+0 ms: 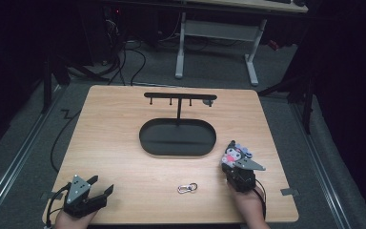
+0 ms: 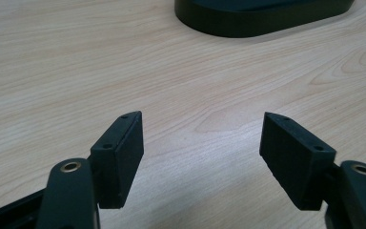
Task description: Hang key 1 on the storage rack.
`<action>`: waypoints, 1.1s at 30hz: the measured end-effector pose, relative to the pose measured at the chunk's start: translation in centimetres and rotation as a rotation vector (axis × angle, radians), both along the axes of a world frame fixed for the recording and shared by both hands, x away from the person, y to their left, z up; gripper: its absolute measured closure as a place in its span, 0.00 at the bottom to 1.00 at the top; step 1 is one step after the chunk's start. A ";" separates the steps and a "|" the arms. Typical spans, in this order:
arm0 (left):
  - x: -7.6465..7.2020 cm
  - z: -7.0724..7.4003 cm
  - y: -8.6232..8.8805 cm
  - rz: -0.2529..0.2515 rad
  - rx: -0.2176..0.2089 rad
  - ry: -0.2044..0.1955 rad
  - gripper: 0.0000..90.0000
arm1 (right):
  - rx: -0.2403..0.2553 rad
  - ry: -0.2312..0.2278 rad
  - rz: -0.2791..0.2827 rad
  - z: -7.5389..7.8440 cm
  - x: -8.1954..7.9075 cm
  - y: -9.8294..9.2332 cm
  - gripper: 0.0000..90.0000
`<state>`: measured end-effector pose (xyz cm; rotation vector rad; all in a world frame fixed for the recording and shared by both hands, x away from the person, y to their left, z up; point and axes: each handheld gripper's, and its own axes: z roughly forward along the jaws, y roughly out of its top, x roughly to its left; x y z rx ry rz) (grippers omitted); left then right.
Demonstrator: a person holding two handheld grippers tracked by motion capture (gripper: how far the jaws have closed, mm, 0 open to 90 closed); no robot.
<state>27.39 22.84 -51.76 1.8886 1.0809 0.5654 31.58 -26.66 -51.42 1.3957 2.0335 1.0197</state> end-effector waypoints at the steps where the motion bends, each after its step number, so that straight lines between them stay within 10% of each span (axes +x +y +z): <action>1: 0.1 0.0 -0.1 -0.002 -0.002 -0.003 0.36 | 0.001 0.003 -0.005 0.0 -0.1 -0.2 1.00; 33: 0.9 0.2 -0.4 -0.013 -0.012 -0.008 0.36 | 0.037 0.002 -0.183 0.0 -1.4 -6.8 1.00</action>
